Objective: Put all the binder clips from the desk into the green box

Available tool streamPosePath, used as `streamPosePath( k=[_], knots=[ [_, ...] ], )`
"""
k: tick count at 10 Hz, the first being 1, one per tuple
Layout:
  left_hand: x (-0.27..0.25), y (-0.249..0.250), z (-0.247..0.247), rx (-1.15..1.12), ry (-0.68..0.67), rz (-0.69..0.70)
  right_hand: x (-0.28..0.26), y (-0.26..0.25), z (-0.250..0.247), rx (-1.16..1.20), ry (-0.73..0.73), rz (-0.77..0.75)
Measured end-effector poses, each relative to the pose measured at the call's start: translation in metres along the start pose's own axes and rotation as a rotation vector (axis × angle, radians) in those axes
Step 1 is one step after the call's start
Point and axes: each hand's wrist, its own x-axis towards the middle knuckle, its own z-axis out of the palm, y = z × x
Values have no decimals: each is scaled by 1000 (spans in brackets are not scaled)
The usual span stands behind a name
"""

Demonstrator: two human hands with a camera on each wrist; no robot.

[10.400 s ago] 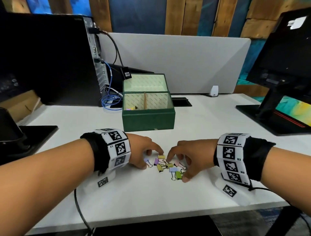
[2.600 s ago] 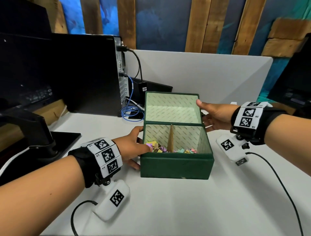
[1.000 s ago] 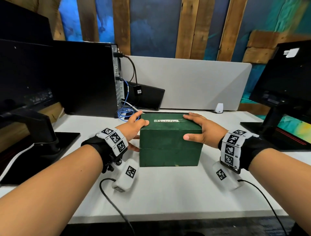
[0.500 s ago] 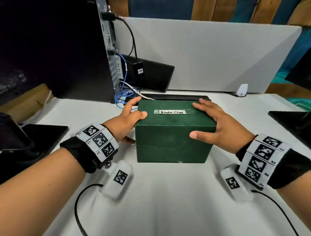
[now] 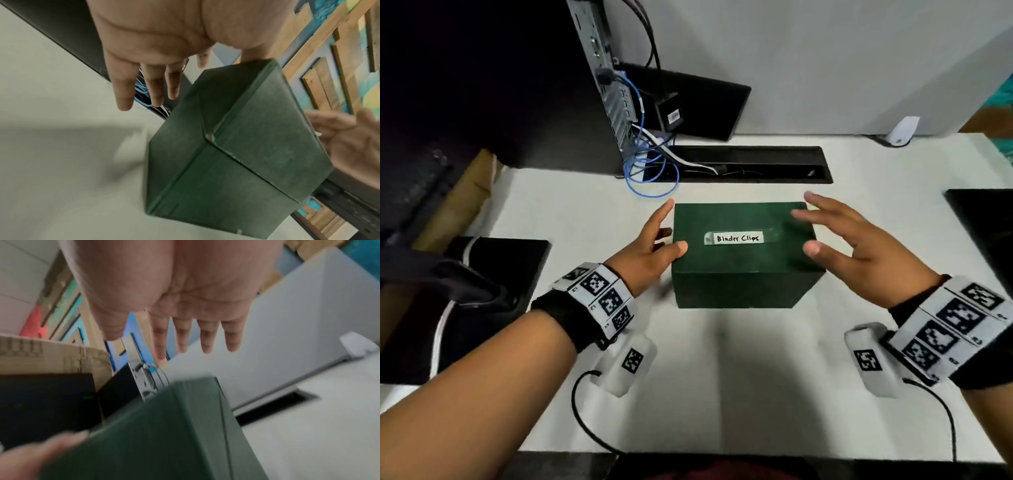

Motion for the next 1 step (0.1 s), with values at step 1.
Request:
streamPosePath(
  k=[1],
  knots=[
    [-21, -3, -12, 84, 105, -53, -2, -38, -53, 7, 229, -160]
  ],
)
